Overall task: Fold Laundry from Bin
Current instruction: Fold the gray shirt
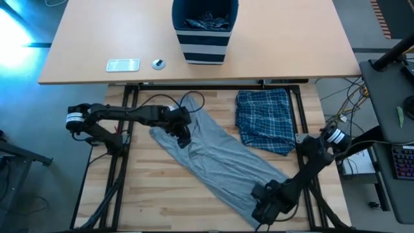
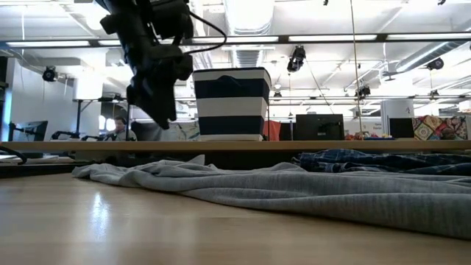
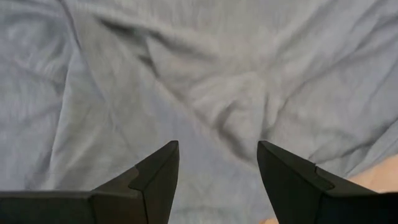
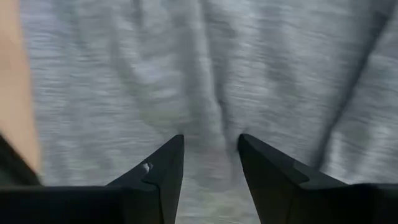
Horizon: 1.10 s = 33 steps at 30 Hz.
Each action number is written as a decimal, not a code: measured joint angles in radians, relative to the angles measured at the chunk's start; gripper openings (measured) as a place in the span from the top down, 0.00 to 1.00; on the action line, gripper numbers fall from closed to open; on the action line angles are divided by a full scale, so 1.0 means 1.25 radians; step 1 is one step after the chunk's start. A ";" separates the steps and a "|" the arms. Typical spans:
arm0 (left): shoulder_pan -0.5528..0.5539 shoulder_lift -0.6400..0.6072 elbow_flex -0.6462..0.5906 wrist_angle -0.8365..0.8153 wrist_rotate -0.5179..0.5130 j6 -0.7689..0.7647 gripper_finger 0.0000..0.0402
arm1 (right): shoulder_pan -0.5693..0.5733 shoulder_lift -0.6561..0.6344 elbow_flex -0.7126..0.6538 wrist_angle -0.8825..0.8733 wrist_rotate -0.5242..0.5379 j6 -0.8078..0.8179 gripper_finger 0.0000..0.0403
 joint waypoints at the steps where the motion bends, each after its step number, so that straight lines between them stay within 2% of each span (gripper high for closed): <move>1: 0.000 0.000 0.000 -0.010 0.000 0.005 0.50 | -0.001 0.006 0.012 -0.008 -0.003 -0.007 0.63; 5: 0.000 0.000 -0.001 -0.013 0.000 0.012 0.50 | 0.000 0.015 0.051 -0.079 -0.006 -0.019 0.65; 12: 0.000 0.000 -0.002 -0.010 -0.004 0.019 0.50 | -0.005 0.016 0.050 -0.093 -0.034 -0.014 0.71; 17: 0.000 0.000 -0.002 -0.011 -0.005 0.023 0.50 | -0.010 0.013 0.023 -0.056 -0.086 0.012 0.83; 22: 0.013 -0.001 -0.002 -0.012 -0.004 0.001 0.50 | -0.009 -0.008 0.041 -0.059 -0.095 0.023 0.96; 29: 0.061 -0.001 -0.017 0.006 -0.007 -0.064 0.50 | -0.009 -0.016 0.070 -0.058 -0.144 0.030 0.97; 33: 0.074 -0.001 -0.035 0.034 -0.008 -0.079 0.48 | -0.009 -0.017 0.068 -0.058 -0.149 0.043 0.95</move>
